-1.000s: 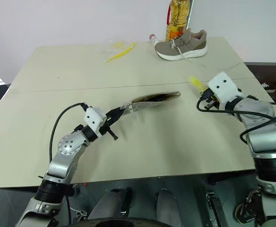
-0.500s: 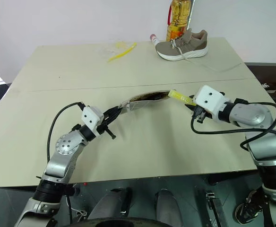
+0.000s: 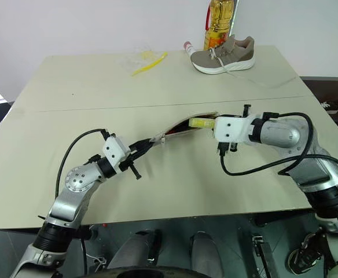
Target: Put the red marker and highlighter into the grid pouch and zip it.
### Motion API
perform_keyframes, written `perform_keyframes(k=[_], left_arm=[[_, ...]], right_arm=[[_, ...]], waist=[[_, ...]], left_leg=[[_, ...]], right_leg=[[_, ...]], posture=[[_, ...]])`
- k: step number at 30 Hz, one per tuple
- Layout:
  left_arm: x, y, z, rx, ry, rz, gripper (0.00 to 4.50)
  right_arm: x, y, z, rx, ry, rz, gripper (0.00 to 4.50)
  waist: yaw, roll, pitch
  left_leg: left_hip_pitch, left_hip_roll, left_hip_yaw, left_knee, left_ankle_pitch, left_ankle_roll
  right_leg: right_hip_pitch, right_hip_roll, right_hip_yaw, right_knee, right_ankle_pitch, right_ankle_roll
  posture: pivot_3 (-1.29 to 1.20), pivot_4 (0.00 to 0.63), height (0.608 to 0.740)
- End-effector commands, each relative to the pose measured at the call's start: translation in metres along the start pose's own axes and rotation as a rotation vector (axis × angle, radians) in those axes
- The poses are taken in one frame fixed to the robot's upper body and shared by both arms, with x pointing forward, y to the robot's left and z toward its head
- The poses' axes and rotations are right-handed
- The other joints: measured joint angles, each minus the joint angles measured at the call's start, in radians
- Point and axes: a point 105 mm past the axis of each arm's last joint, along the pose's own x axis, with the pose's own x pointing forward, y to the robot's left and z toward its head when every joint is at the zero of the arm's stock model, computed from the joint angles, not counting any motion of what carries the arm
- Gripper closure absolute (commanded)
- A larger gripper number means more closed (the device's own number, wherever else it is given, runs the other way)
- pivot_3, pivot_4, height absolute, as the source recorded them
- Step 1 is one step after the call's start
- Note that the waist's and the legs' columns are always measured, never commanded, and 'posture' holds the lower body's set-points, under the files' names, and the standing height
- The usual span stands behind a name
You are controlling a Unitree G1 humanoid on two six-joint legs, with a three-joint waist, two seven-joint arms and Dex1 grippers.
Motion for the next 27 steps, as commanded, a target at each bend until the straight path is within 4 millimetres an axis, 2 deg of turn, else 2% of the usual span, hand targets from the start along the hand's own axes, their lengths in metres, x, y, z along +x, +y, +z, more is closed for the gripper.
perform_keyframes(k=[1, 7, 9, 13, 17, 21, 24, 27], left_arm=[[0.004, 0.001, 0.019, 0.044, -0.06, -0.028, 4.5], [0.003, 0.005, 0.019, 0.043, -0.056, -0.013, 4.5], [0.003, 0.006, 0.019, 0.032, -0.056, 0.002, 4.5], [0.002, 0.01, 0.019, -0.026, -0.071, 0.054, 4.5], [0.007, 0.015, 0.02, -0.102, -0.1, 0.106, 4.5], [0.028, 0.021, 0.026, -0.226, -0.172, 0.153, 4.5], [0.044, 0.02, 0.031, -0.314, -0.216, 0.147, 4.5], [0.055, 0.022, 0.034, -0.383, -0.239, 0.146, 4.5]], right_arm=[[0.004, -0.009, 0.017, -0.144, -0.061, 0.001, 3.69], [0.008, -0.009, 0.025, -0.172, -0.114, 0.021, 3.69], [0.007, -0.015, 0.021, -0.099, -0.108, -0.006, 2.65], [-0.006, -0.043, 0.014, 0.149, -0.111, -0.159, 0.72], [-0.024, -0.048, 0.013, 0.355, -0.161, -0.178, 0.72], [-0.049, -0.057, 0.027, 0.75, -0.411, -0.195, 0.72], [-0.047, -0.037, 0.031, 0.913, -0.452, -0.126, 0.72], [-0.031, -0.01, 0.033, 0.985, -0.41, -0.07, 0.72]], waist=[[0.0, 0.0, 0.0], [0.001, 0.0, 0.0], [0.001, 0.0, 0.0], [0.001, 0.0, 0.0], [0.003, 0.0, 0.0], [0.005, 0.0, 0.0], [0.005, -0.002, -0.001], [0.001, -0.002, -0.001]], left_leg=[[0.0, 0.0, 0.0, 0.0, 0.0, 0.0], [0.0, 0.0, 0.0, 0.0, 0.0, 0.0], [0.0, 0.0, 0.0, 0.0, 0.0, 0.0], [0.0, 0.0, -0.001, 0.0, 0.0, 0.0], [0.0, 0.0, -0.001, 0.0, 0.0, 0.0], [-0.001, -0.001, -0.002, 0.001, 0.0, 0.0], [-0.002, -0.001, -0.002, 0.002, 0.0, 0.0], [-0.002, -0.001, -0.002, 0.002, 0.0, 0.001]], right_leg=[[0.0, 0.0, 0.0, 0.0, 0.0, 0.0], [0.0, 0.0, 0.0, 0.0, 0.0, 0.0], [0.0, 0.0, 0.0, 0.0, 0.0, 0.0], [0.0, 0.0, 0.0, 0.0, 0.0, 0.0], [0.0, 0.0, 0.0, 0.0, 0.0, 0.0], [0.0, 0.0, 0.0, 0.0, 0.0, 0.0], [0.0, 0.0, -0.001, 0.0, 0.0, 0.0], [0.0, 0.0, -0.001, 0.0, 0.0, 0.0]], posture=[[0.0, 0.15, 0.74], [0.0, 0.15, 0.74], [0.0, 0.15, 0.74], [0.0, 0.15, 0.74], [0.0, 0.15, 0.74], [0.0, 0.15, 0.74], [0.0, 0.15, 0.74], [0.0, 0.15, 0.74]])
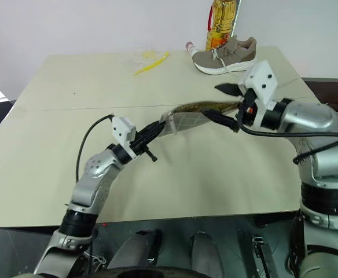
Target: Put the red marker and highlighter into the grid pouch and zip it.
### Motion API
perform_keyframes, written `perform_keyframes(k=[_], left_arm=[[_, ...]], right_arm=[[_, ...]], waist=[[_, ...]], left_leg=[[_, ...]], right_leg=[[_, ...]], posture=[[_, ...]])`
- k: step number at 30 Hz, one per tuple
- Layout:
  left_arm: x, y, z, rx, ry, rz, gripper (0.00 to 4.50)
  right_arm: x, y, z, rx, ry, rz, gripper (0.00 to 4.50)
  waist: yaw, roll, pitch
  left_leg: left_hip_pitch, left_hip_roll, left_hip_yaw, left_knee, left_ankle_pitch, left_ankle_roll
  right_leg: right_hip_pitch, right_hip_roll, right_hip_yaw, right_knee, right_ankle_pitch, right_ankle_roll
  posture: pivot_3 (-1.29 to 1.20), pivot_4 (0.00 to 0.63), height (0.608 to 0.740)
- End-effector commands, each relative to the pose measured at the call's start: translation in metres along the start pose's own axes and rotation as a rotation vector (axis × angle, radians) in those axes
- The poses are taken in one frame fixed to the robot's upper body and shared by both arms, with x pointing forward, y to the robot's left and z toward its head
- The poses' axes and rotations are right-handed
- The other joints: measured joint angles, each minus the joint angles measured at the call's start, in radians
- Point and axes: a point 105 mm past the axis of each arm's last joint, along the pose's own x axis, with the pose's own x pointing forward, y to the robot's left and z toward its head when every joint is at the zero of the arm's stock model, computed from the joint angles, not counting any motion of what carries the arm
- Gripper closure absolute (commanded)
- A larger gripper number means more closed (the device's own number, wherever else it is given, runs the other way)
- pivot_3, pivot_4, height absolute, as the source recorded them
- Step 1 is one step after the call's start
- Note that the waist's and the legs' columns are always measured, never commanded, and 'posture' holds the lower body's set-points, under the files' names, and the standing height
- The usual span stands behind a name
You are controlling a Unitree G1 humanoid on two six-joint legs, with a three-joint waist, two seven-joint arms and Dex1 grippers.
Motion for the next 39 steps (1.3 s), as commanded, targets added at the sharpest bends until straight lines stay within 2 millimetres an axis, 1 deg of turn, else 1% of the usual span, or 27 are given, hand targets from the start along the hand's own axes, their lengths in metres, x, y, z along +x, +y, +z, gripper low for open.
perform_keyframes(k=[1, 3, 6, 10, 13, 16, 17, 19, 21, 23, 26, 29, 30, 31, 33, 36, 38, 39], left_arm=[[0.009, 0.003, 0.01, -0.056, -0.05, 0.015, 4.5], [0.015, 0.0, 0.01, -0.079, -0.054, 0.009, 4.5], [0.021, -0.006, 0.01, -0.092, -0.058, -0.006, 4.5], [0.022, -0.009, 0.011, -0.097, -0.062, -0.007, 4.5], [0.02, -0.01, 0.01, -0.097, -0.06, -0.006, 4.5], [0.016, -0.007, 0.009, -0.084, -0.054, 0.014, 4.5], [0.015, -0.006, 0.009, -0.079, -0.053, 0.018, 4.5], [0.012, -0.003, 0.008, -0.064, -0.047, 0.027, 4.5], [0.008, 0.0, 0.006, -0.044, -0.037, 0.036, 4.5], [0.003, 0.005, 0.004, -0.022, -0.022, 0.052, 4.5], [-0.012, 0.019, 0.002, 0.003, -0.004, 0.098, 4.5], [-0.032, 0.032, 0.0, 0.022, 0.02, 0.132, 4.5], [-0.036, 0.034, 0.0, 0.026, 0.027, 0.135, 4.5], [-0.039, 0.035, 0.0, 0.029, 0.032, 0.138, 4.5], [-0.043, 0.038, 0.0, 0.034, 0.038, 0.142, 4.5], [-0.045, 0.039, 0.001, 0.037, 0.04, 0.147, 4.5], [-0.046, 0.038, 0.002, 0.021, 0.036, 0.138, 4.5], [-0.047, 0.036, 0.003, 0.001, 0.033, 0.131, 4.19]], right_arm=[[0.011, 0.015, -0.012, 0.085, 0.005, 0.002, 0.72], [0.022, 0.019, -0.023, 0.165, -0.002, -0.038, 0.72], [0.04, 0.025, -0.034, 0.248, -0.013, -0.093, 0.72], [0.057, 0.028, -0.035, 0.295, -0.028, -0.119, 0.72], [0.066, 0.028, -0.032, 0.344, -0.056, -0.124, 1.54], [0.068, 0.025, -0.028, 0.353, -0.072, -0.13, 2.98], [0.068, 0.023, -0.027, 0.353, -0.074, -0.134, 3.56], [0.066, 0.019, -0.027, 0.336, -0.066, -0.145, 4.46], [0.062, 0.015, -0.027, 0.314, -0.056, -0.157, 4.46], [0.054, 0.005, -0.027, 0.292, -0.048, -0.188, 4.46], [0.027, -0.025, -0.032, 0.235, -0.005, -0.301, 4.46], [-0.016, -0.073, -0.039, 0.189, 0.046, -0.498, 4.46], [-0.026, -0.084, -0.04, 0.186, 0.056, -0.546, 4.46], [-0.033, -0.09, -0.042, 0.181, 0.068, -0.574, 4.46], [-0.038, -0.093, -0.045, 0.165, 0.089, -0.578, 4.46], [-0.038, -0.088, -0.051, 0.14, 0.125, -0.554, 4.46], [-0.033, -0.075, -0.054, 0.133, 0.145, -0.472, 4.46], [-0.031, -0.066, -0.058, 0.142, 0.158, -0.418, 4.22]], waist=[[-0.006, 0.0, 0.0], [-0.009, 0.001, 0.0], [-0.004, 0.001, 0.0], [-0.001, 0.001, 0.0], [-0.002, 0.001, 0.0], [-0.003, 0.001, 0.0], [-0.003, 0.001, 0.0], [-0.003, 0.001, 0.0], [-0.003, 0.001, 0.0], [-0.003, 0.001, 0.0], [-0.002, 0.001, 0.0], [-0.002, 0.001, 0.0], [-0.002, 0.001, 0.0], [-0.002, 0.001, 0.0], [-0.004, 0.001, 0.0], [-0.007, 0.001, 0.0], [-0.003, 0.001, 0.0], [-0.003, 0.001, 0.0]], left_leg=[[0.0, 0.0, 0.0, 0.0, 0.0, 0.0], [0.0, 0.0, 0.002, 0.0, 0.0, 0.0], [0.001, 0.001, 0.001, 0.0, 0.0, 0.0], [0.0, 0.0, 0.001, 0.0, 0.0, 0.0], [0.0, -0.001, 0.001, 0.001, 0.0, 0.0], [0.0, 0.0, 0.001, 0.0, 0.0, 0.0], [0.0, 0.0, 0.001, 0.0, 0.0, 0.0], [0.0, 0.0, 0.001, 0.0, 0.0, 0.0], [0.0, 0.0, 0.001, 0.0, 0.0, 0.0], [0.0, 0.0, 0.001, 0.0, 0.0, 0.0], [0.0, -0.001, 0.001, 0.0, 0.0, 0.0], [0.0, -0.001, 0.001, 0.0, 0.0, 0.0], [0.0, -0.001, 0.001, 0.0, 0.0, 0.0], [0.0, -0.001, 0.001, 0.0, 0.0, 0.0], [0.0, 0.0, 0.001, 0.0, 0.0, 0.0], [0.0, 0.0, 0.002, -0.001, 0.0, 0.0], [0.0, 0.001, 0.002, -0.001, 0.0, 0.0], [0.0, 0.001, 0.002, -0.001, 0.0, 0.0]], right_leg=[[-0.001, 0.0, 0.0, 0.0, 0.0, 0.0], [-0.002, 0.0, 0.001, 0.001, 0.0, 0.0], [-0.002, 0.002, 0.001, 0.002, 0.0, 0.0], [-0.001, 0.001, 0.001, 0.002, 0.0, 0.0], [-0.001, 0.001, 0.001, 0.001, 0.001, 0.001], [-0.002, 0.001, 0.001, 0.002, 0.001, 0.001], [-0.002, 0.001, 0.001, 0.002, 0.001, 0.001], [-0.002, 0.001, 0.001, 0.002, 0.001, 0.001], [-0.002, 0.001, 0.001, 0.002, 0.001, 0.001], [-0.002, 0.001, 0.001, 0.002, 0.001, 0.001], [-0.001, 0.001, 0.001, 0.001, 0.001, 0.001], [-0.001, 0.001, 0.001, 0.001, 0.001, 0.001], [-0.001, 0.001, 0.001, 0.001, 0.001, 0.001], [-0.001, 0.001, 0.001, 0.001, 0.001, 0.001], [-0.001, 0.001, 0.001, 0.001, 0.001, 0.001], [-0.002, 0.001, 0.001, 0.001, 0.001, 0.001], [-0.002, 0.001, 0.001, 0.001, 0.001, 0.001], [-0.001, 0.001, 0.001, 0.001, 0.001, 0.001]], posture=[[0.0, 0.15, 0.74], [0.0, 0.15, 0.74], [0.0, 0.15, 0.74], [0.0, 0.15, 0.74], [0.0, 0.15, 0.74], [0.0, 0.15, 0.74], [0.0, 0.15, 0.74], [0.0, 0.15, 0.74], [0.0, 0.15, 0.74], [0.0, 0.15, 0.74], [0.0, 0.15, 0.74], [0.0, 0.15, 0.74], [0.0, 0.15, 0.74], [0.0, 0.15, 0.74], [0.0, 0.15, 0.74], [0.0, 0.15, 0.74], [0.0, 0.15, 0.74], [0.0, 0.15, 0.74]])
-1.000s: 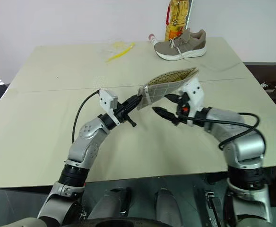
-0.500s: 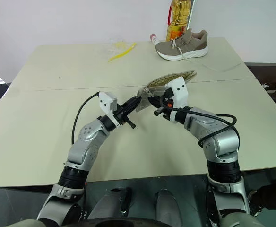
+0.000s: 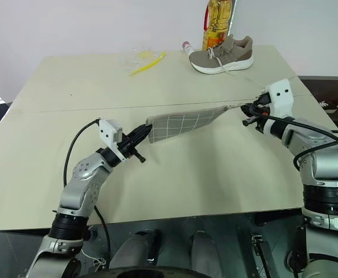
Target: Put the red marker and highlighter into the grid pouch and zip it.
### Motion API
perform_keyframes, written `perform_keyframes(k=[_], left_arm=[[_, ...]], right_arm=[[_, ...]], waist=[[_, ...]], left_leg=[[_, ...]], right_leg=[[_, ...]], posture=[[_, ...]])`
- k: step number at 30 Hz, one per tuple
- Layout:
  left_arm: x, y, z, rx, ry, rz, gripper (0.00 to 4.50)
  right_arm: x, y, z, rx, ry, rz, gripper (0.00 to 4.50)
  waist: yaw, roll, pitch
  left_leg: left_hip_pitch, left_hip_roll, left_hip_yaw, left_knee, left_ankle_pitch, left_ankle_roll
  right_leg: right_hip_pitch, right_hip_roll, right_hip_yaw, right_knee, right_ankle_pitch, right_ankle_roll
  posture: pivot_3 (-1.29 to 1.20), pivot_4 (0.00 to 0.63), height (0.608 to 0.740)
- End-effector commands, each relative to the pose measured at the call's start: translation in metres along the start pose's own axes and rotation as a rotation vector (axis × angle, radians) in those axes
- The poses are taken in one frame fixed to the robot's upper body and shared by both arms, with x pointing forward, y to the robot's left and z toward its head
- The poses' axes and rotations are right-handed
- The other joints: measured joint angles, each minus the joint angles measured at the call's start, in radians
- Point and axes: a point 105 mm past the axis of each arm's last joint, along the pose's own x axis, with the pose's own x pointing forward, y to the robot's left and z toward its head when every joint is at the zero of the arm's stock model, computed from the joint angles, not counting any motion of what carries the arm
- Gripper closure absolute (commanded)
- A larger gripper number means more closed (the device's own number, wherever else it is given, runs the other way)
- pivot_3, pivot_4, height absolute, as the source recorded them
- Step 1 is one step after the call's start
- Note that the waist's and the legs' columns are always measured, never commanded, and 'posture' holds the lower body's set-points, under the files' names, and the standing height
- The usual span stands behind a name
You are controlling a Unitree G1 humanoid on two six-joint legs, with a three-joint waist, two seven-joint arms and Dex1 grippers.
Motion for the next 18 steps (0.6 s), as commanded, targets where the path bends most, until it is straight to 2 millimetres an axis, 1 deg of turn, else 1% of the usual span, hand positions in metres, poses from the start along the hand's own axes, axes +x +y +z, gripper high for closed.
perform_keyframes(k=[1, 2, 3, 4, 5, 6, 9, 10, 13, 15, 16, 18], left_arm=[[-0.009, 0.007, 0.015, -0.014, -0.049, 0.02, 3.84], [-0.014, 0.004, 0.015, -0.026, -0.04, 0.005, 3.52], [-0.019, 0.003, 0.015, -0.035, -0.028, -0.004, 2.99], [-0.025, 0.004, 0.013, -0.038, -0.009, -0.002, 2.56], [-0.033, 0.005, 0.011, -0.043, 0.012, -0.002, 1.99], [-0.041, 0.007, 0.009, -0.052, 0.034, 0.008, 1.52], [-0.067, 0.015, 0.003, -0.08, 0.088, 0.055, 1.52], [-0.076, 0.019, 0.001, -0.083, 0.11, 0.079, 1.52], [-0.109, 0.035, -0.009, -0.086, 0.195, 0.182, 1.52], [-0.126, 0.046, -0.014, -0.075, 0.246, 0.26, 1.52], [-0.133, 0.05, -0.016, -0.067, 0.266, 0.291, 1.52], [-0.139, 0.056, -0.016, -0.05, 0.277, 0.33, 1.52]], right_arm=[[-0.01, 0.013, 0.002, -0.049, 0.005, 0.09, 3.9], [-0.013, 0.022, -0.008, -0.071, 0.043, 0.14, 3.57], [-0.016, 0.029, -0.02, -0.097, 0.088, 0.181, 3.06], [-0.019, 0.032, -0.031, -0.129, 0.131, 0.199, 2.61], [-0.023, 0.033, -0.04, -0.152, 0.164, 0.204, 2.02], [-0.027, 0.032, -0.05, -0.172, 0.196, 0.204, 1.58], [-0.039, 0.033, -0.069, -0.184, 0.257, 0.238, 1.58], [-0.043, 0.032, -0.073, -0.179, 0.266, 0.244, 1.58], [-0.051, 0.023, -0.084, -0.167, 0.281, 0.216, 1.58], [-0.053, 0.014, -0.084, -0.177, 0.271, 0.181, 1.58], [-0.051, 0.011, -0.08, -0.176, 0.239, 0.163, 1.58], [-0.045, 0.007, -0.07, -0.167, 0.15, 0.129, 1.58]], waist=[[0.001, 0.0, 0.0], [0.002, 0.0, 0.0], [0.002, 0.0, 0.0], [0.001, 0.0, 0.0], [0.001, 0.0, 0.0], [0.001, 0.0, 0.0], [0.0, 0.001, 0.0], [-0.001, 0.001, 0.0], [0.0, 0.001, 0.0], [0.001, 0.001, 0.001], [0.002, 0.001, 0.001], [0.003, 0.001, 0.001]], left_leg=[[0.0, 0.0, 0.0, 0.0, 0.0, 0.0], [-0.001, 0.0, 0.0, 0.0, 0.0, 0.0], [-0.001, 0.0, 0.0, 0.0, 0.0, 0.0], [-0.001, 0.0, 0.0, 0.0, 0.0, 0.001], [-0.001, 0.0, 0.0, 0.0, -0.001, 0.001], [-0.001, 0.0, 0.0, 0.0, -0.001, 0.001], [-0.001, 0.0, 0.0, 0.0, -0.001, 0.001], [-0.001, 0.0, 0.0, 0.0, -0.001, 0.001], [0.001, 0.001, 0.0, 0.001, -0.001, 0.001], [0.001, 0.001, 0.0, 0.001, -0.001, 0.001], [0.0, 0.0, 0.0, 0.001, -0.001, 0.001], [0.0, 0.0, 0.0, 0.001, -0.001, 0.001]], right_leg=[[0.0, 0.0, 0.0, 0.0, 0.0, 0.0], [0.0, -0.001, 0.0, 0.0, 0.0, 0.0], [0.0, -0.001, 0.0, -0.001, 0.0, 0.0], [0.0, -0.001, 0.0, -0.001, 0.0, 0.0], [0.0, -0.001, 0.0, -0.001, 0.0, 0.0], [0.0, -0.001, 0.0, -0.001, 0.0, 0.0], [0.0, -0.001, 0.0, -0.001, 0.0, -0.001], [0.0, -0.001, 0.0, -0.001, -0.002, -0.003], [0.001, -0.001, 0.0, -0.001, -0.003, -0.004], [0.001, -0.001, 0.0, -0.002, -0.003, -0.005], [0.001, -0.001, 0.001, -0.002, -0.003, -0.005], [0.002, -0.002, 0.0, -0.003, -0.003, -0.005]], posture=[[0.0, 0.15, 0.74], [0.0, 0.15, 0.74], [0.0, 0.15, 0.74], [0.0, 0.15, 0.74], [0.0, 0.15, 0.74], [0.0, 0.15, 0.74], [0.0, 0.15, 0.74], [0.0, 0.15, 0.74], [0.0, 0.15, 0.74], [0.0, 0.15, 0.74], [0.0, 0.15, 0.74], [0.0, 0.15, 0.74]])
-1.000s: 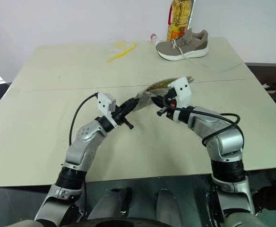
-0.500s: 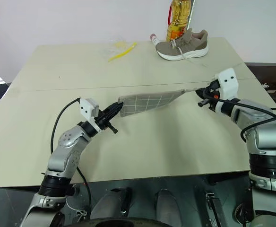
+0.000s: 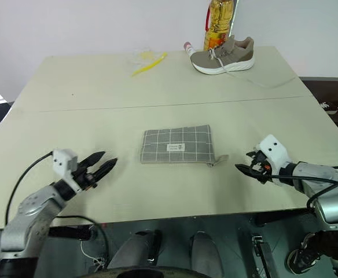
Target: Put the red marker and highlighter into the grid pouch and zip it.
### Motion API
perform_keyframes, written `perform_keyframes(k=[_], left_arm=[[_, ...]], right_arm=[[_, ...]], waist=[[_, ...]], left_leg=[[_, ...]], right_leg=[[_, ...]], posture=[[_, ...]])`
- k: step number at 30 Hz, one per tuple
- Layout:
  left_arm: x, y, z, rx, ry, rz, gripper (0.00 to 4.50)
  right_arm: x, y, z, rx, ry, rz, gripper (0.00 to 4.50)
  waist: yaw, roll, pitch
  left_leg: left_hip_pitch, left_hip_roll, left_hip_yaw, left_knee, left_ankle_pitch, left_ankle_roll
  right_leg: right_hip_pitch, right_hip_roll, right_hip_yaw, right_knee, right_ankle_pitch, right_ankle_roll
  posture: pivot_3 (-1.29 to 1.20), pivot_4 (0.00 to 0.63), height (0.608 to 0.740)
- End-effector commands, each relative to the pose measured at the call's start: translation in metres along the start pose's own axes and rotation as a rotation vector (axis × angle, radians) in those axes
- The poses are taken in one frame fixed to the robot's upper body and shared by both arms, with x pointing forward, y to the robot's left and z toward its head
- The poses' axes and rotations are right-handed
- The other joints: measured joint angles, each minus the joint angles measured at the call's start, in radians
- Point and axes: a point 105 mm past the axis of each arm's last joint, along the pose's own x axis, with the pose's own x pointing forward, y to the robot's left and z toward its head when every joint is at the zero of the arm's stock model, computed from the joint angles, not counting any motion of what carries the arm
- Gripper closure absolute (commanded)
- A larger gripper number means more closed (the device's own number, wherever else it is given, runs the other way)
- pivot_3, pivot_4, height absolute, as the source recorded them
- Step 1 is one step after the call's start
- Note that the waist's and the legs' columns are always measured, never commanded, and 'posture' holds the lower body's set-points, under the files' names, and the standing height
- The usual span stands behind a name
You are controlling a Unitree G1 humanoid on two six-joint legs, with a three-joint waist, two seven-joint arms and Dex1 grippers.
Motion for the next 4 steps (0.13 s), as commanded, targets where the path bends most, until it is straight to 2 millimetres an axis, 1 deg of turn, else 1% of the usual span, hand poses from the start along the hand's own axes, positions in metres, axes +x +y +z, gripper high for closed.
perform_keyframes(k=[1, 4], left_arm=[[-0.0059, 0.0116, 0.0101, 0.045, -0.024, 0.063, 1.52], [-0.0071, 0.0138, 0.0094, 0.065, -0.024, 0.076, 1.52]], right_arm=[[-0.0039, -0.0163, 0.0291, -0.033, -0.158, -0.089, 1.58], [0.0013, -0.017, 0.0325, -0.034, -0.198, -0.098, 1.58]], waist=[[0.0, 0.0, 0.0], [0.0, 0.0, 0.0]], left_leg=[[0.0, 0.0, 0.0, 0.0, 0.0, 0.0], [0.0, 0.0, 0.0, 0.0, 0.0, 0.0]], right_leg=[[0.0, 0.0, 0.0, 0.0, 0.0, 0.0], [0.0, 0.0, 0.0, -0.001, 0.0, 0.0]], posture=[[0.0, 0.15, 0.74], [0.0, 0.15, 0.74]])
